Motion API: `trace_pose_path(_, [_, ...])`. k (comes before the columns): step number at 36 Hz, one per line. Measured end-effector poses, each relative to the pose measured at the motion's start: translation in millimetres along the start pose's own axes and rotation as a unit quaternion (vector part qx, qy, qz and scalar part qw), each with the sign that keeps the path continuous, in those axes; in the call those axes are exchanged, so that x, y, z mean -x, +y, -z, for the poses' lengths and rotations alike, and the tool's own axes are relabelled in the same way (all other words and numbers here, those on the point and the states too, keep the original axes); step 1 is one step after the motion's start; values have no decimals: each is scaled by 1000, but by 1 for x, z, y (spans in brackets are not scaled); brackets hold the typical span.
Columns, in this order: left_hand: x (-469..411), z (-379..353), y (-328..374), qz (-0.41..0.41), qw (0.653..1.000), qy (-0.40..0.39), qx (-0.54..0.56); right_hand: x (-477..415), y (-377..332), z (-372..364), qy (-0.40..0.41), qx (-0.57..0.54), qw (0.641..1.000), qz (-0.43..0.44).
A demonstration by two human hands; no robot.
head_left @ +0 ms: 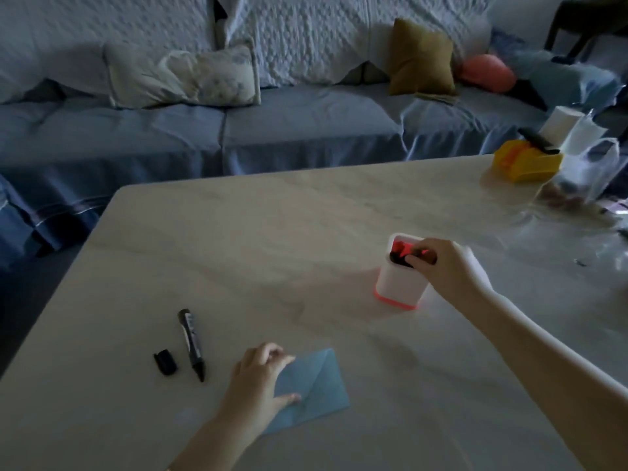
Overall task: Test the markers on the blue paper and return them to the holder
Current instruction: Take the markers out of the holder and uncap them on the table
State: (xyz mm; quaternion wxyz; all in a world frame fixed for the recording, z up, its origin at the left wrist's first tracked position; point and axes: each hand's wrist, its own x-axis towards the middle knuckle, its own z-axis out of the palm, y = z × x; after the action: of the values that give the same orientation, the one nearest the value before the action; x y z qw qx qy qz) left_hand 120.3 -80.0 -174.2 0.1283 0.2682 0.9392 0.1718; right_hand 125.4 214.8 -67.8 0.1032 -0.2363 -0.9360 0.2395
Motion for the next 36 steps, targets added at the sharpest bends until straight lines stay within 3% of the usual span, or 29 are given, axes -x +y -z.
trace_pose_path(4, [-1,0,-1,10,1000,5,15,9,-3,12,104,-25,994,29])
trace_pose_path(7, [-2,-1,-3,13,1000,1,0,29,-8,24,210,-82,967,121])
trace_pose_path(9, [-2,-1,-1,2,1000,25,-18,46,-17,26,224,-159,943,186])
trace_pose_path(11, [-1,0,3,-33,994,100,1,61,-28,21,189,-259,922,215])
trace_pose_path(14, [1,15,16,-29,974,142,176,76,-48,0,71,-423,886,177])
trace_pose_path(16, [6,28,25,-45,950,165,262,82,-61,-16,10,-466,873,141])
trace_pose_path(22, [29,58,34,-32,955,152,254,98,-93,-46,-77,-525,844,75])
trace_pose_path(25, [37,60,30,-9,964,114,242,102,-102,-52,-179,-543,820,33])
trace_pose_path(29, [45,62,30,-35,969,71,236,110,-110,-70,-278,-449,849,28])
trace_pose_path(36, [48,65,28,-18,949,51,310,118,-114,-81,-244,-425,872,-16])
